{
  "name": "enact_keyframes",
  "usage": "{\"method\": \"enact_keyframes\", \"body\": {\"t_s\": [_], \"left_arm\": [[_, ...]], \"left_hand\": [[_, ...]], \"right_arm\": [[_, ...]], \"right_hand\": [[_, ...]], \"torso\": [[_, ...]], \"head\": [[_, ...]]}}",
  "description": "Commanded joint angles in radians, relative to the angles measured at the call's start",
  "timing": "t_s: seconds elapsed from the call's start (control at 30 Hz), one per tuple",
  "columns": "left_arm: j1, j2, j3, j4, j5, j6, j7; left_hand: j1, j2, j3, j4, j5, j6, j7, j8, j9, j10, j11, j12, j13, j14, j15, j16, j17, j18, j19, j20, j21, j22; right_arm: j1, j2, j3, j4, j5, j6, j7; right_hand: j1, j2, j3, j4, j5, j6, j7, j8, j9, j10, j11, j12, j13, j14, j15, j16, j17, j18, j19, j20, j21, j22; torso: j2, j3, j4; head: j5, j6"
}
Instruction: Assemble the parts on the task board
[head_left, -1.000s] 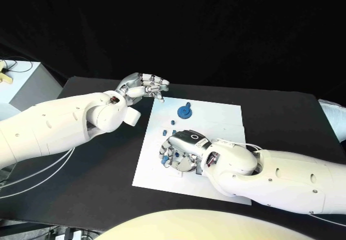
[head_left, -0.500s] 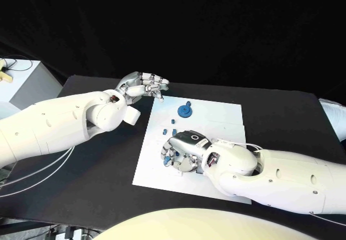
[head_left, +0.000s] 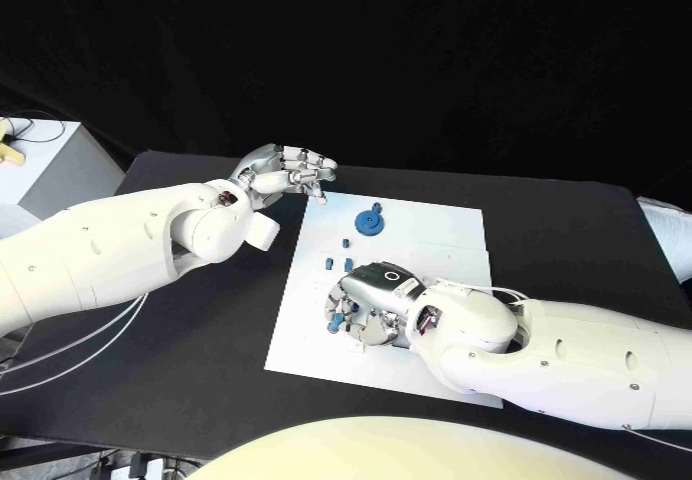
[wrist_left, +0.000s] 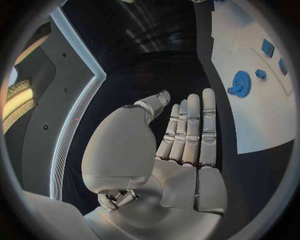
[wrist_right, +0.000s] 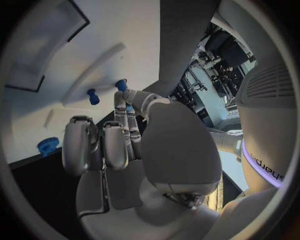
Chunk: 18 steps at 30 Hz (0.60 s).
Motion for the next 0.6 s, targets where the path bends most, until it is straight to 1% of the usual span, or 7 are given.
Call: {"method": "enact_keyframes", "body": {"t_s": [0.03,0.13,0.2,0.3,0.47,0.6], "left_arm": [[0.000,0.001,0.001,0.001,-0.003,0.014,0.003],[0.000,0.001,0.001,0.002,-0.003,0.014,0.003],[0.000,0.000,0.001,0.003,-0.003,0.014,0.003],[0.000,-0.001,0.001,0.003,-0.003,0.014,0.002],[0.000,-0.003,0.001,0.004,-0.003,0.013,0.003],[0.000,-0.005,0.001,0.005,-0.003,0.013,0.002]], "left_hand": [[0.002,-0.003,0.002,0.004,0.004,0.001,0.009,-0.002,-0.001,0.001,0.006,-0.005,0.000,-0.007,0.003,0.006,0.001,0.011,-0.004,0.004,0.003,0.001],[0.002,-0.003,0.002,0.004,0.004,0.001,0.009,-0.002,-0.001,0.001,0.006,-0.005,0.000,-0.007,0.003,0.006,0.001,0.011,-0.004,0.004,0.003,0.001],[0.002,-0.003,0.002,0.004,0.004,0.001,0.009,-0.002,-0.001,0.001,0.006,-0.005,0.000,-0.007,0.003,0.006,0.001,0.011,-0.004,0.004,0.003,0.001],[0.002,-0.003,0.002,0.004,0.004,0.001,0.009,-0.002,-0.001,0.001,0.006,-0.005,0.000,-0.007,0.003,0.006,0.001,0.011,-0.004,0.004,0.003,0.001],[0.002,-0.003,0.002,0.004,0.004,0.001,0.009,-0.002,-0.001,0.001,0.006,-0.005,0.000,-0.007,0.003,0.006,0.001,0.011,-0.004,0.004,0.003,0.001],[0.002,-0.003,0.002,0.004,0.004,0.001,0.009,-0.002,-0.001,0.001,0.006,-0.005,0.000,-0.007,0.003,0.006,0.001,0.011,-0.004,0.004,0.003,0.001]], "right_arm": [[-0.002,0.000,-0.001,0.000,-0.017,0.024,-0.007],[-0.002,0.001,-0.001,-0.001,-0.018,0.027,-0.008],[-0.003,0.002,-0.001,-0.002,-0.018,0.028,-0.008],[-0.006,0.004,-0.001,-0.005,-0.019,0.032,-0.010],[-0.011,0.009,-0.002,-0.012,-0.023,0.036,-0.014],[-0.015,0.019,-0.003,-0.021,-0.030,0.043,-0.016]], "right_hand": [[-0.004,0.006,0.002,-0.004,0.007,0.009,0.001,0.034,0.104,0.001,-0.007,-0.005,0.001,0.025,-0.005,-0.004,0.002,-0.010,0.045,-0.004,-0.003,0.183],[-0.004,0.006,0.002,-0.004,0.007,0.009,0.001,0.034,0.104,0.001,-0.007,-0.005,0.001,0.025,-0.005,-0.004,0.002,-0.010,0.045,-0.004,-0.003,0.183],[-0.004,0.006,0.002,-0.004,0.007,0.009,0.001,0.034,0.104,0.001,-0.007,-0.005,0.001,0.025,-0.005,-0.004,0.002,-0.010,0.045,-0.004,-0.003,0.183],[-0.005,0.006,0.003,-0.006,0.007,0.009,0.001,0.035,0.105,0.002,-0.007,-0.005,0.002,0.026,-0.005,-0.003,0.003,-0.010,0.045,-0.004,-0.002,0.184],[-0.006,0.006,0.003,-0.007,0.007,0.009,0.001,0.035,0.106,0.002,-0.007,-0.006,0.002,0.026,-0.005,-0.004,0.003,-0.010,0.045,-0.004,-0.004,0.183],[-0.010,0.006,0.004,-0.009,0.004,0.006,0.002,0.036,0.107,0.000,-0.007,-0.008,0.002,0.023,-0.005,-0.008,-0.006,-0.008,0.043,-0.004,-0.014,0.180]], "torso": [[0.000,-0.0005,0.0003],[0.000,-0.0011,0.0011],[0.000,-0.0013,0.0009],[0.000,-0.0018,0.0009],[0.000,-0.0014,0.0004],[0.000,-0.0005,0.0000]], "head": [[0.001,-0.001],[0.000,-0.001],[0.000,-0.003],[0.000,-0.004],[0.002,-0.003],[0.002,0.000]]}}
